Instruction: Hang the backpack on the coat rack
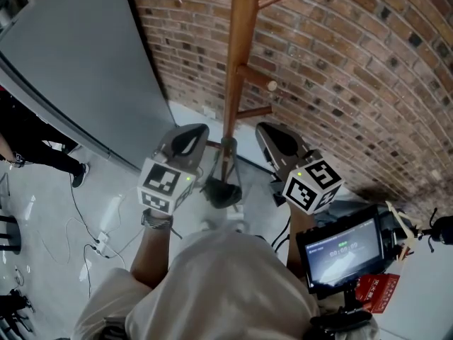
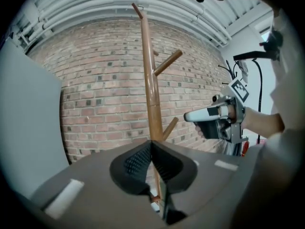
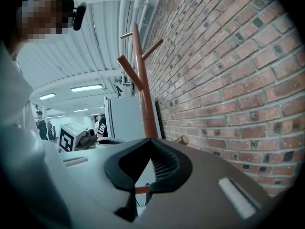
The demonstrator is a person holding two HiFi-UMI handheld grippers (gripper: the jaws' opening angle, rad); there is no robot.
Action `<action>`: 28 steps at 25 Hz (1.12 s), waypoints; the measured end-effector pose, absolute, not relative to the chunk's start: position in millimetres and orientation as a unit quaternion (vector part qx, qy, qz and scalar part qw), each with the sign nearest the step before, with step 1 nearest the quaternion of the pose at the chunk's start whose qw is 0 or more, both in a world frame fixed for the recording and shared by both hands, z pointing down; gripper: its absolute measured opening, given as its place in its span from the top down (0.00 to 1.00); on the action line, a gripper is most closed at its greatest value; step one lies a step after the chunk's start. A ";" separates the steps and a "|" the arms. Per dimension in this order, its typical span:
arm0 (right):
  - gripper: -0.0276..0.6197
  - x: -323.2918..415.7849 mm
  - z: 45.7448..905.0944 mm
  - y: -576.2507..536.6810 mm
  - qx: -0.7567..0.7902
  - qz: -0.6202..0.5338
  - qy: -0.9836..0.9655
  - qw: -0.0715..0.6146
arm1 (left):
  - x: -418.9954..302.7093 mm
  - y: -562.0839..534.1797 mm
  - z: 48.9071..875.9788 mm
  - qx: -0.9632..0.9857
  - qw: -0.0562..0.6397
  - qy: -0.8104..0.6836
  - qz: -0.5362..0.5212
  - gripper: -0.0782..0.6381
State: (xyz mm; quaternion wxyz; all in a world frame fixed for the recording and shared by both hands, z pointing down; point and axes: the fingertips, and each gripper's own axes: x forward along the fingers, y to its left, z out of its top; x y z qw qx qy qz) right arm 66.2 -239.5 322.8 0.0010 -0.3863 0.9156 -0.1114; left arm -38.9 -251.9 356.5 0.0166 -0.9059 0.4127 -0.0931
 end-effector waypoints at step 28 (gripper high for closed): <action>0.96 57.9 301.0 -240.3 -0.382 -0.084 0.920 -0.006 | -28.2 -248.8 324.1 -0.908 0.066 0.406 -0.083 0.89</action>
